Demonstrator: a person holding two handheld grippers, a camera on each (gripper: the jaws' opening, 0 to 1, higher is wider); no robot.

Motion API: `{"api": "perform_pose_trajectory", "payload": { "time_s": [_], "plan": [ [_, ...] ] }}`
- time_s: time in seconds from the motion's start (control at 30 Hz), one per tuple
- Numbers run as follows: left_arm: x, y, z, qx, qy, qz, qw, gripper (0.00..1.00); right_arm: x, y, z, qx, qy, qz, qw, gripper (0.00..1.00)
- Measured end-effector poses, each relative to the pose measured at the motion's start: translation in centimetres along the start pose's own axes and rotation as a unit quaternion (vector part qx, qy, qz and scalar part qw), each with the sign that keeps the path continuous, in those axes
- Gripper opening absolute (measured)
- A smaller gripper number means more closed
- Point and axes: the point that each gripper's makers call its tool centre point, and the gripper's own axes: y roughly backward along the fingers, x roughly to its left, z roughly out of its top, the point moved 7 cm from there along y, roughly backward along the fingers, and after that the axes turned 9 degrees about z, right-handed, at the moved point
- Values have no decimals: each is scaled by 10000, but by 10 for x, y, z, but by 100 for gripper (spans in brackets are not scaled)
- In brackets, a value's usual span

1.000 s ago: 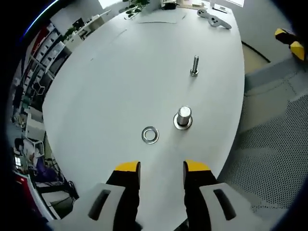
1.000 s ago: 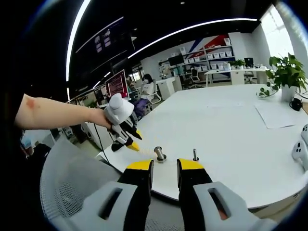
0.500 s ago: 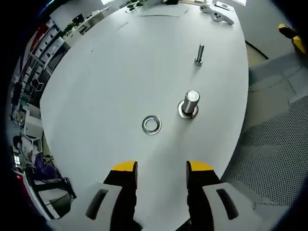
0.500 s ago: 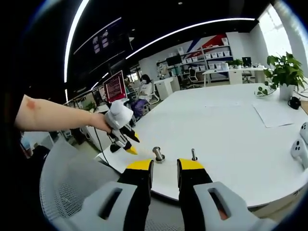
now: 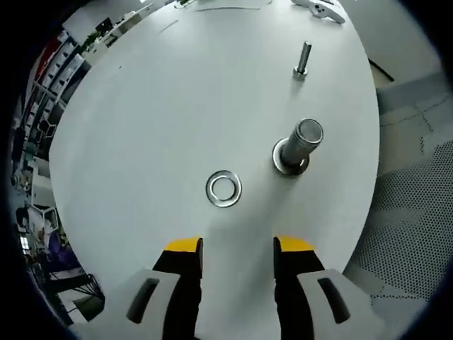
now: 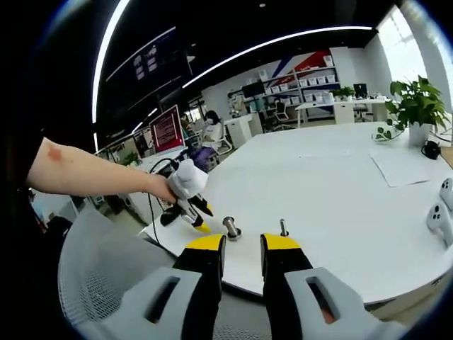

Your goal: Place the washer onto the threaded stud by aligning its center hole with the stud, sliding it down to the base, and recovering from edge contact or off-axis alignment until the washer reaches the visible bottom stop.

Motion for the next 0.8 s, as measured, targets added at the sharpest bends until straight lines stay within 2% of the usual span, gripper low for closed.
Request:
{"api": "perform_pose_trajectory", "payload": {
  "time_s": [0.17, 0.23, 0.33, 0.43, 0.53, 0.8],
  "plan": [
    [5, -10, 4, 68, -58, -22, 10000, 34, 0, 0, 0, 0, 4, 3, 10000, 22],
    [6, -12, 6, 115, 56, -191, 9997, 33, 0, 0, 0, 10, 10, 12, 10000, 22],
    [9, -13, 11, 16, 155, -168, 9997, 34, 0, -1, 0, 22, 18, 18, 10000, 22],
    [9, -15, 13, 4, 298, -370, 9989, 35, 0, -1, 0, 53, 23, 27, 10000, 22],
    [10, -16, 16, -29, 59, -368, 9993, 37, 0, -1, 0, 74, 28, 43, 10000, 22],
    [11, -19, 24, 90, -231, -439, 9987, 40, 1, -2, -1, 132, 47, 83, 9999, 22]
  ]
}}
